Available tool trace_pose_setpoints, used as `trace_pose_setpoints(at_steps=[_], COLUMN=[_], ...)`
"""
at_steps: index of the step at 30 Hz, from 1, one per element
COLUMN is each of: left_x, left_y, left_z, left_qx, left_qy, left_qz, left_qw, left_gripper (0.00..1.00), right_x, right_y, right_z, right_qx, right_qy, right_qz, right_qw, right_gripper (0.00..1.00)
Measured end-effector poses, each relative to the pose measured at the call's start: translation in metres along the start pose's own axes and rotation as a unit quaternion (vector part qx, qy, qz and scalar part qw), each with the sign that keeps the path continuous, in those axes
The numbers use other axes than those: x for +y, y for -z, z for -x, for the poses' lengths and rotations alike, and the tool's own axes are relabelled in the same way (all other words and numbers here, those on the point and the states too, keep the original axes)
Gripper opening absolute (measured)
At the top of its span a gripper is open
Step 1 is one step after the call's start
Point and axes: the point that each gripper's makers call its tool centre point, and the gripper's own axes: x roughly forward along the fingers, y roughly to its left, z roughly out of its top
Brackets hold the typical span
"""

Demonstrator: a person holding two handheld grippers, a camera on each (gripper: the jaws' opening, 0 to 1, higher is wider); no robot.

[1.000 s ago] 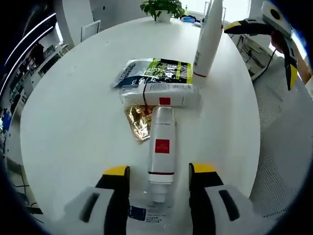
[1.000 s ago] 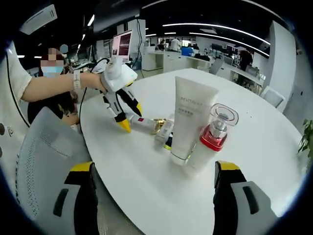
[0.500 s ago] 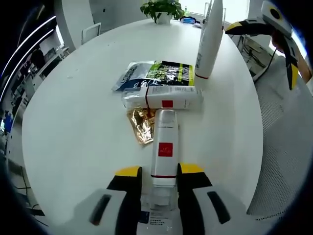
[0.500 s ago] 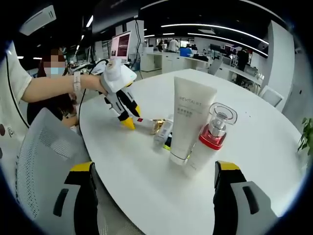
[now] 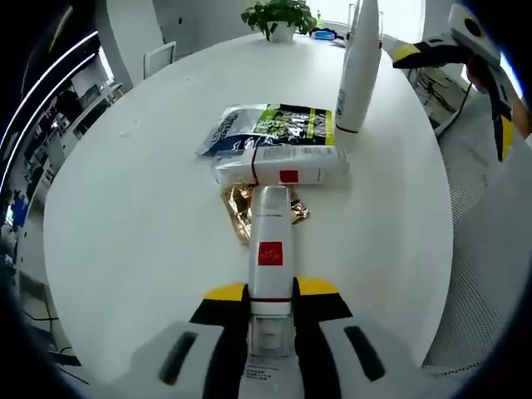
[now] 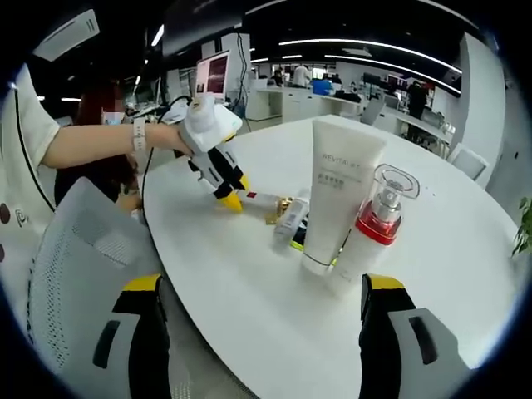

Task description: Arrange the skincare products in the storage area until every visible bottle or jar stands upright without overlapping.

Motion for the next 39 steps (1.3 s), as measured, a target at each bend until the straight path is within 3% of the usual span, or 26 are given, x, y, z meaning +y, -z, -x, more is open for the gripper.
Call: trace_pose_setpoints(at_steps=[5,8,14,18,22,25,27,28,29,30,34,36,37,38,39], left_x=[0.001,0.011,0.000,-0.009,-0.011,-0.020,-0.026,-0.027,-0.029,-0.030,-0.038,-0.042,-0.045,-0.047,-0.052], left_y=[-0.002,-0.011,-0.021,-0.030,-0.039,-0.041,-0.045,-0.045,-0.049,-0.053,-0.065,-0.069,-0.073,-0.074,-0.078], left_z=[0.008,0.017,0.033,0.041,0.050,0.051,0.053,0.054,0.055,0.056,0.059,0.060,0.061,0.061,0.061], left_qx=[-0.002,-0.016,-0.012,-0.015,-0.011,-0.008,-0.003,-0.001,-0.005,-0.010,-0.010,-0.013,-0.016,-0.014,-0.021], left_qy=[-0.009,-0.058,-0.083,-0.096,-0.138,-0.134,-0.142,-0.144,-0.152,-0.161,-0.182,-0.181,-0.184,-0.183,-0.185], left_qz=[-0.022,-0.053,-0.129,-0.182,-0.252,-0.269,-0.313,-0.318,-0.342,-0.351,-0.437,-0.465,-0.491,-0.503,-0.526], left_qw=[0.9997,0.9968,0.9881,0.9785,0.9576,0.9539,0.9391,0.9370,0.9273,0.9221,0.8807,0.8662,0.8514,0.8442,0.8298], left_gripper=[0.15,0.15,0.15,0.15,0.15,0.15,0.15,0.15,0.15,0.15,0.15,0.15,0.15,0.15,0.15], right_x=[0.007,0.014,0.024,0.029,0.032,0.029,0.026,0.026,0.025,0.025,0.024,0.024,0.023,0.023,0.022], right_y=[0.001,0.000,-0.009,-0.013,-0.013,-0.012,-0.014,-0.015,-0.015,-0.015,-0.017,-0.019,-0.021,-0.022,-0.024], right_z=[-0.003,-0.006,-0.011,-0.013,-0.013,-0.013,-0.012,-0.013,-0.013,-0.014,-0.017,-0.018,-0.019,-0.019,-0.020], right_qx=[-0.001,-0.004,-0.015,-0.018,-0.009,-0.003,-0.006,-0.006,-0.004,-0.004,0.000,0.001,0.001,0.000,-0.001], right_qy=[-0.010,-0.026,-0.039,-0.052,-0.075,-0.071,-0.072,-0.074,-0.079,-0.080,-0.083,-0.087,-0.086,-0.086,-0.086], right_qz=[-0.004,-0.005,0.005,0.017,0.028,0.048,0.050,0.050,0.050,0.049,0.058,0.066,0.068,0.070,0.070], right_qw=[0.9999,0.9997,0.9991,0.9983,0.9968,0.9963,0.9961,0.9960,0.9956,0.9956,0.9948,0.9940,0.9939,0.9938,0.9938], right_gripper=[0.88,0.82,0.73,0.68,0.59,0.57,0.55,0.54,0.53,0.51,0.49,0.48,0.48,0.47,0.45])
